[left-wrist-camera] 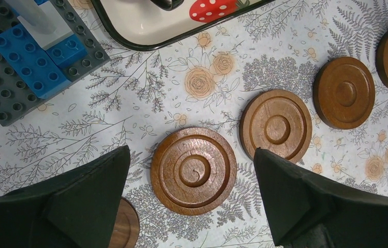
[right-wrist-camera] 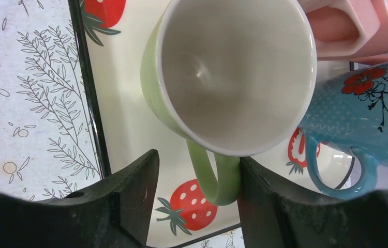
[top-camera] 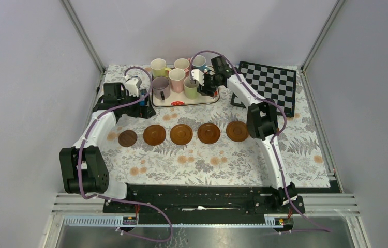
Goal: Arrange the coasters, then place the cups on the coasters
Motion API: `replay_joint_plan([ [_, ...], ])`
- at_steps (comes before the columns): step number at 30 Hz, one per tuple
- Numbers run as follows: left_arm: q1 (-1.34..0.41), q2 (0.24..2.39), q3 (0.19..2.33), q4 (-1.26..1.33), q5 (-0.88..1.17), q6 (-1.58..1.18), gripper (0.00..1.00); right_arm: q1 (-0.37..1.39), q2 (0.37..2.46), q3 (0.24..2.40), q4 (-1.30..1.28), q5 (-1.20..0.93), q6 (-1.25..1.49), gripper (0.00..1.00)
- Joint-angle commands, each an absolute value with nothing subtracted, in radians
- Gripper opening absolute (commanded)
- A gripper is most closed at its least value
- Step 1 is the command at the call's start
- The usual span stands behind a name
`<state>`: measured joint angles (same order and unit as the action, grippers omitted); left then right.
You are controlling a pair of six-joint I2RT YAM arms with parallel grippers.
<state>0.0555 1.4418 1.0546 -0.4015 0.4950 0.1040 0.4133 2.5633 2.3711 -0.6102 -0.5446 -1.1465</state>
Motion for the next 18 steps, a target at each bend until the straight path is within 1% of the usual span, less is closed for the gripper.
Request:
replay_joint_plan([
  [1, 0.066, 1.427, 1.094, -0.38, 0.542, 0.098, 0.99, 0.428, 2.54, 2.369, -0.633, -0.58, -1.116, 0.6],
  [6, 0.074, 1.427, 1.089, -0.389, 0.556, 0.092, 0.99, 0.431, 2.543, 2.363, -0.603, -0.581, -1.03, 0.57],
  [13, 0.081, 1.412, 1.097, -0.425, 0.584, 0.1, 0.99, 0.431, 2.555, 2.386, -0.605, -0.584, -0.935, 0.51],
  [18, 0.083, 1.393, 1.098, -0.439, 0.595, 0.101, 0.99, 0.431, 2.556, 2.387, -0.62, -0.598, -0.915, 0.41],
])
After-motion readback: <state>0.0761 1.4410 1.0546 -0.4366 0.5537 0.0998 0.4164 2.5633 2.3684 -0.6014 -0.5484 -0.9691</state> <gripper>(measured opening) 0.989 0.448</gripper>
